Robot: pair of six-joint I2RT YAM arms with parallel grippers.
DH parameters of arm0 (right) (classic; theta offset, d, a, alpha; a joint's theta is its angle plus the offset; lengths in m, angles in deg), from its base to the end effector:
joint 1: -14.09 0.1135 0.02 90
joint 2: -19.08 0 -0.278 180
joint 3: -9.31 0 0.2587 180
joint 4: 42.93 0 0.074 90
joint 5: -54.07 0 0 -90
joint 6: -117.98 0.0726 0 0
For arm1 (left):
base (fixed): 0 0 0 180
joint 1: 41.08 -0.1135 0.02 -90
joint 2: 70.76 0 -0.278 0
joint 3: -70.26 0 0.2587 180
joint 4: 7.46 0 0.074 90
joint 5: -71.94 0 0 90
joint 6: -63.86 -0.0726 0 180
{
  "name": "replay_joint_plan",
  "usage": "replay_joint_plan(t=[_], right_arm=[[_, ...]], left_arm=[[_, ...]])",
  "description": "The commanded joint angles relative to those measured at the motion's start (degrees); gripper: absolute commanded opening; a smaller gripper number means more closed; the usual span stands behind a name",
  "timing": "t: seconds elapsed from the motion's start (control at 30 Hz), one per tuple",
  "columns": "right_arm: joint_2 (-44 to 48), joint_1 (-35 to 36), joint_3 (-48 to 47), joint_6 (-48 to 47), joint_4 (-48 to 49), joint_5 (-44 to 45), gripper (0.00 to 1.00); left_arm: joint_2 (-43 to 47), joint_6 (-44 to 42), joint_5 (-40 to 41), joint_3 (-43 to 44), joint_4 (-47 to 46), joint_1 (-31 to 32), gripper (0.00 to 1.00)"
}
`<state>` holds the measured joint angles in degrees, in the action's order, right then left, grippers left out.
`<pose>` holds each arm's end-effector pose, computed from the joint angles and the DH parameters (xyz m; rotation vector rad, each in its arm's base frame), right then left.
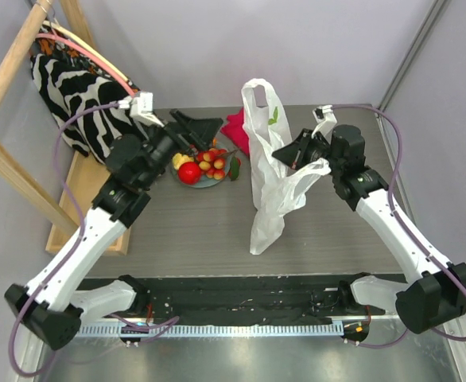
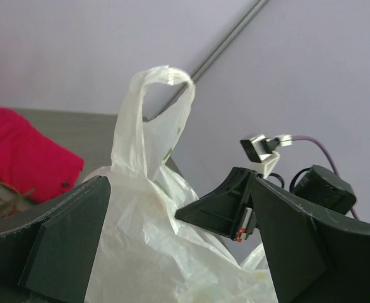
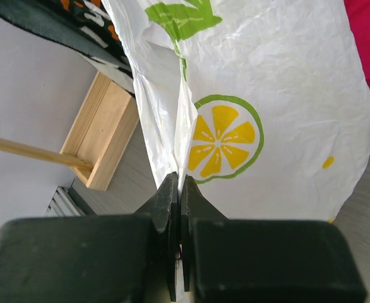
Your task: Place the fruits into the plastic bag
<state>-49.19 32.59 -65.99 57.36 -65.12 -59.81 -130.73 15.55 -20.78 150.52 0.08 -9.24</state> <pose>0.2840 0.1260 0.3667 -0.1258 1.9191 0.9563 0.2245 -0.1435 0.4762 -0.0808 1.4351 -1.1036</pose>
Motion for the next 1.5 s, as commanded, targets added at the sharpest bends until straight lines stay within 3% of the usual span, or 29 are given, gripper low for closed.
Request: replay_joint_plan(t=[0.0,0.33,0.63,0.7,0.8,0.83,0.9,0.93,1.2,1.37,1.47], right_arm=[[5.3,-0.2,1.8,-0.8,5.0,-3.8,0.01],[5.4,-0.1,3.5,0.0,4.6,-7.1,0.01],[4.1,0.0,2.8,-1.3,3.2,-9.3,0.01],[3.8,0.0,2.7,-2.0,2.3,-9.6,0.01],[3.7,0.1,2.7,-2.4,1.6,-9.6,0.01],[3.8,0.0,2.9,-2.2,1.4,-9.3,0.03],[3.5,0.0,2.7,-0.1,1.3,-8.3,0.05],[3.2,-0.1,2.3,0.3,1.3,-8.6,0.11],[0.7,-0.8,-1.2,3.7,1.5,-9.7,0.44],[0.4,-2.3,-2.7,6.6,2.9,-9.4,0.47],[0.4,-3.2,-2.7,8.0,3.9,-9.3,0.27]], left_arm=[[-5.8,8.7,-7.0,1.4,0.3,-0.5,1.0],[-16.8,16.0,-12.1,1.6,-4.2,0.8,0.98],[-25.3,19.9,-15.6,4.1,-6.3,3.3,0.79],[-26.7,20.7,-16.8,5.0,-6.5,3.9,0.7],[-28.6,22.8,-17.2,4.6,-9.6,4.3,0.48],[-29.3,23.3,-17.8,4.4,-10.6,4.2,0.29],[-29.3,23.2,-17.9,4.3,-10.7,4.1,0.12],[-28.8,22.8,-17.8,4.0,-10.4,3.9,0.0],[-25.5,20.7,-17.2,1.4,-8.3,2.4,0.0],[-25.2,20.1,-17.0,1.5,-7.9,2.4,0.0],[-24.7,18.8,-16.8,1.9,-6.4,2.2,0.0]])
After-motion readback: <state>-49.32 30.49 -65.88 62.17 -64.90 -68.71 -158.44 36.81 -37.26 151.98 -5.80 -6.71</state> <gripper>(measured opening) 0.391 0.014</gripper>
